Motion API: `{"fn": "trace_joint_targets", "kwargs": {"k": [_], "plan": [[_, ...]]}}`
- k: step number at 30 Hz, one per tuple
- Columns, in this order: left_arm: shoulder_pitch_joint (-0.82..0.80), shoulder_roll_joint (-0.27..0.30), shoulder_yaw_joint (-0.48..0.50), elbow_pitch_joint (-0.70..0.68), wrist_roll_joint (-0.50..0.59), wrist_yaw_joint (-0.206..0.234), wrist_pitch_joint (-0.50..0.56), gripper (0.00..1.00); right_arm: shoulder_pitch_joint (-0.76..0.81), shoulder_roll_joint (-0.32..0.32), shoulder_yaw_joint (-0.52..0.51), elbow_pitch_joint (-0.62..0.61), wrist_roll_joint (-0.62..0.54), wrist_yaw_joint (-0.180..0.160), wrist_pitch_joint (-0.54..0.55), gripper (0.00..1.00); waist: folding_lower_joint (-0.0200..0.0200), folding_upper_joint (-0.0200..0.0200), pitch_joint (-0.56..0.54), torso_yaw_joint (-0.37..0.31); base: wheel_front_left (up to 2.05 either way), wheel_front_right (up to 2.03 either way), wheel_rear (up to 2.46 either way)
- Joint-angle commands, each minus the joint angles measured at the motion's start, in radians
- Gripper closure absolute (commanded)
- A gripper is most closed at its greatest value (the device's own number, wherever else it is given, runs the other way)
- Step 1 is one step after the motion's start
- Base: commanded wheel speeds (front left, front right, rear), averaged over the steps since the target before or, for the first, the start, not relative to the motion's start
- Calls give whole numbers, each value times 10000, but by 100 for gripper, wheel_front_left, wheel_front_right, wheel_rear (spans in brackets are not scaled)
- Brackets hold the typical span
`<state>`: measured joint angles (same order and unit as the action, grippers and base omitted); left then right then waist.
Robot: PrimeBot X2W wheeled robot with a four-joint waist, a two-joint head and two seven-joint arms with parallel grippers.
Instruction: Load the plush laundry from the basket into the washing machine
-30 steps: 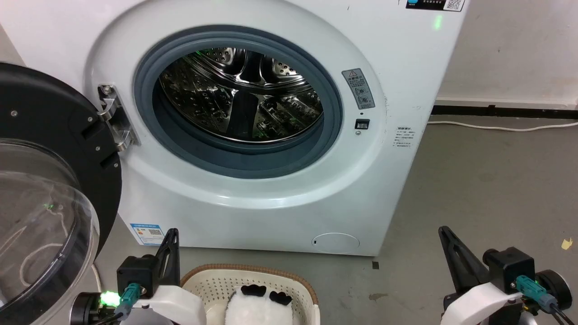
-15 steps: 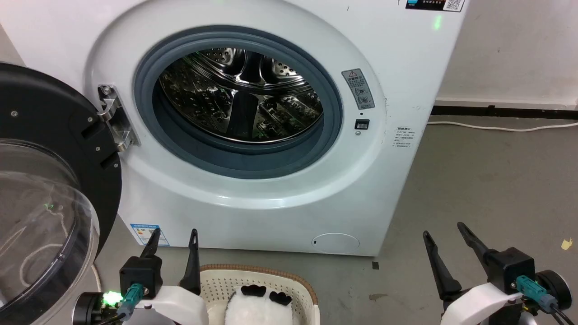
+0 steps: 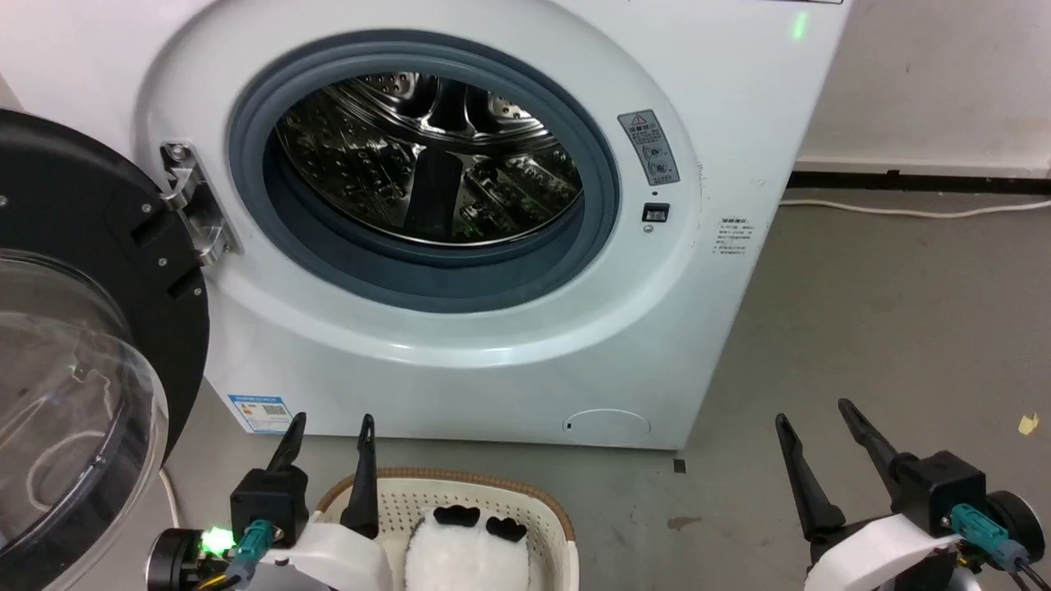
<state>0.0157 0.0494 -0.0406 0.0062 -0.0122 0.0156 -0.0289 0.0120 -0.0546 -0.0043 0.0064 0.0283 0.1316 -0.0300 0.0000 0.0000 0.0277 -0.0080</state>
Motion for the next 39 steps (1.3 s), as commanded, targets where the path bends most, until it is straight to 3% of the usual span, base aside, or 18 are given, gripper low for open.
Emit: {"fn": "trace_joint_targets", "kwargs": {"k": [1, 13, 31, 39], "plan": [[-161, 1, -75, 48, -84, 59, -122, 0, -107, 7, -23, -68, 106, -1, -112, 0, 0, 0, 128, -35, 0, 0, 0], [-661, 2, -357, 722, -284, 87, -373, 0, -393, 11, 6, -208, 403, -2, -363, 0, 0, 0, 997, -294, 0, 0, 0], [-2242, 329, -783, 3937, -734, -284, -303, 0, -948, 18, 195, -386, 903, -4, -780, 0, 0, 0, 2621, -1131, 0, 0, 0], [-2901, 642, -910, 5452, -1011, -432, 356, 0, -1155, 21, 254, -436, 1288, -4, -947, 0, 0, 0, 3339, -1530, 0, 0, 0]]}}
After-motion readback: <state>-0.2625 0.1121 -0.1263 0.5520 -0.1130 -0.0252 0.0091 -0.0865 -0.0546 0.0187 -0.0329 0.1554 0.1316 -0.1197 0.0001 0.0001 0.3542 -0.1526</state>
